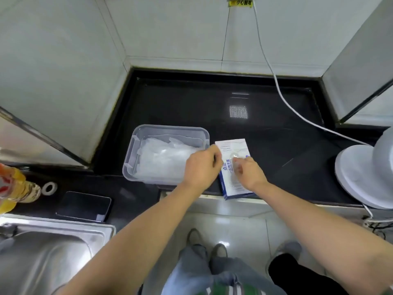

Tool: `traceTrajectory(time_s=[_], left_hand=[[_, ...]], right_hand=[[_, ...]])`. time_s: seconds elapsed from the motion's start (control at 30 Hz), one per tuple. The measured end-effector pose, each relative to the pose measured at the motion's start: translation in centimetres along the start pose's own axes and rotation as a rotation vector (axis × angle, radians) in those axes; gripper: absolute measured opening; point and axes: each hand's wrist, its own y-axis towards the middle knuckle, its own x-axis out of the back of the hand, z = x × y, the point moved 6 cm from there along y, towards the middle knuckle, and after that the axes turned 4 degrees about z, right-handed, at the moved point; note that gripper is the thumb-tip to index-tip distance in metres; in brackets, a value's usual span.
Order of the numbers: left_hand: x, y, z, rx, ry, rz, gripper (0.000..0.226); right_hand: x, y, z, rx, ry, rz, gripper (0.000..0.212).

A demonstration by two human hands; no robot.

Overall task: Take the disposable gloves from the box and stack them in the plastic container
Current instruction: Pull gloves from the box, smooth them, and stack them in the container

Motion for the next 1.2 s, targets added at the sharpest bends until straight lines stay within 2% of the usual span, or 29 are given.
traceTrajectory(time_s=[0.1, 0.2, 0.3, 0.43, 0.57, 0.67, 0.9, 1.0, 1.07, 1.13, 1.2], left_hand=[[-3.1, -1.0, -2.2, -0.041, -0.052, 0.155, 0.016], [-6.9, -1.6, -2.0, 0.091, -0.021, 0.378, 0.035], [-9.9, -2.4, -0.7, 0.206, 0.005, 0.514, 0.051], [-10.9, -2.1, 1.2, 0.275, 0.037, 0.541, 0.076], [-11.0, -1.7, 2.1, 0.255, 0.048, 0.553, 0.081], [-10.9, -1.6, 2.5, 0.255, -0.02, 0.556, 0.08], [-11.1, -1.5, 2.7, 0.26, -0.097, 0.538, 0.078], [-11.0, -1.6, 2.7, 0.262, -0.075, 0.54, 0.08], [-11.0, -1.8, 2.7, 0.266, -0.041, 0.565, 0.081], [-11.0, -2.2, 2.5, 0.269, -0.009, 0.598, 0.081], [-11.1, -2.3, 2.6, 0.271, 0.036, 0.62, 0.081]], right_hand=[[-0.3, -0.3, 0.5, -0.007, -0.024, 0.055, 0.022], [-0.5, -0.7, 0.7, -0.042, 0.083, 0.047, 0.023], [-0.5, -1.1, 0.1, -0.045, 0.161, -0.015, 0.031], [-0.7, -1.0, 0.0, -0.047, 0.129, -0.047, 0.039], [-0.8, -0.7, 0.1, -0.084, 0.02, -0.079, 0.026], [-0.6, -0.4, 0.2, -0.103, 0.039, -0.088, 0.023], [-0.3, 0.1, -0.2, -0.022, 0.443, -0.067, 0.017], [1.0, -0.3, -0.5, -0.034, 0.803, -0.195, 0.014], [1.9, -0.3, -0.5, -0.056, 0.953, -0.289, 0.012], [1.9, 0.2, -0.6, -0.117, 0.964, -0.26, 0.008], [1.1, 0.5, -0.9, -0.238, 0.834, -0.142, 0.027]])
